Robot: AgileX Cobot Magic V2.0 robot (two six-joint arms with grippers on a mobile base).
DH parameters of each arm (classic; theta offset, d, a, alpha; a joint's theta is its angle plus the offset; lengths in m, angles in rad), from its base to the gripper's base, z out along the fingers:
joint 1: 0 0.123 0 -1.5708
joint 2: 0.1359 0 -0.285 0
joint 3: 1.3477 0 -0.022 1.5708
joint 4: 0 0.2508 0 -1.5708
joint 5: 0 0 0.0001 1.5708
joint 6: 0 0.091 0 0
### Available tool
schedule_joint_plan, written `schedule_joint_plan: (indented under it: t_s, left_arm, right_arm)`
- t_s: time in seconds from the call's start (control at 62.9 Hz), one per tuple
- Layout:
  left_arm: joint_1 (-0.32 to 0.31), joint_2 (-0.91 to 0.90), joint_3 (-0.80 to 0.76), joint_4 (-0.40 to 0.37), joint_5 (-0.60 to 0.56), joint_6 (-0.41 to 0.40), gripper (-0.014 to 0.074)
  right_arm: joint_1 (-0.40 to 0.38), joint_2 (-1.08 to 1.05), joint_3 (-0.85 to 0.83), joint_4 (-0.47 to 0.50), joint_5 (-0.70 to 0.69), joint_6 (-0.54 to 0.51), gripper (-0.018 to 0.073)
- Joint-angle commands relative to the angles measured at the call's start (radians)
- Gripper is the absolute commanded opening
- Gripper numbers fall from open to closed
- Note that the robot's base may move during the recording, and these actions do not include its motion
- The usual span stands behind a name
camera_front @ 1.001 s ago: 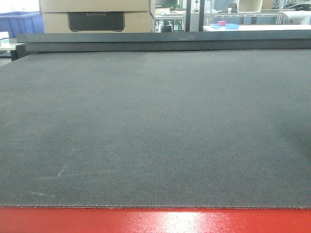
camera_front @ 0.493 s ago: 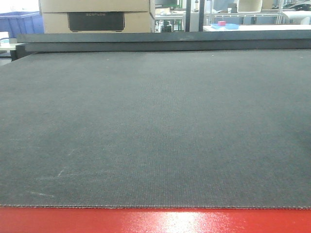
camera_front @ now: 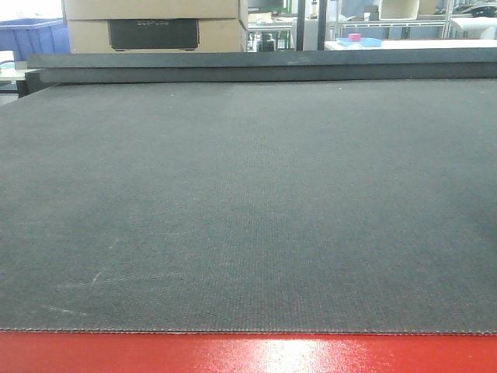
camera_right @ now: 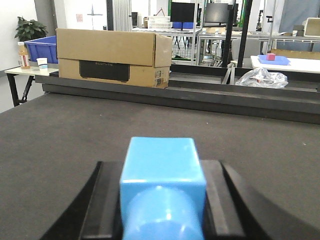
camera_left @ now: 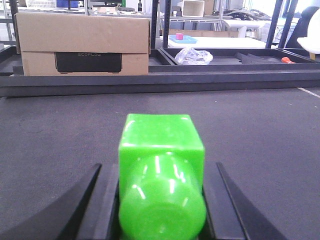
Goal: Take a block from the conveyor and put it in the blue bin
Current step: 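Lift both held blocks up off the conveyor belt, then drive the base away from the conveyor toward the blue bin shelf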
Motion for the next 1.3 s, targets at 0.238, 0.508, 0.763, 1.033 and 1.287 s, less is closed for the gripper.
schedule_joint_plan:
  t_s: [0.238, 0.508, 0.763, 1.033, 1.287]
  left_arm:
    - [-0.007, -0.005, -0.001, -0.010, -0.014, 0.001, -0.0111]
    - [-0.007, -0.005, -0.001, -0.008, -0.014, 0.001, -0.0111]
    - [-0.007, -0.005, -0.001, -0.008, -0.014, 0.001, -0.0111]
    - [-0.007, -0.005, -0.001, -0.008, -0.014, 0.001, -0.0111]
    - [-0.007, -0.005, -0.001, -0.008, -0.014, 0.001, -0.0111]
  right_arm:
    - [0.003, -0.005, 0.003, 0.001, -0.025, -0.006, -0.0162]
    - [0.003, -0.005, 0.003, 0.001, -0.025, -0.006, -0.0162]
    - [0.003, -0.005, 0.003, 0.001, -0.025, -0.006, -0.0162]
    - [0.003, -0.005, 0.003, 0.001, -0.025, -0.006, -0.0162]
    - [0.003, -0.005, 0.003, 0.001, -0.025, -0.006, -0.0162]
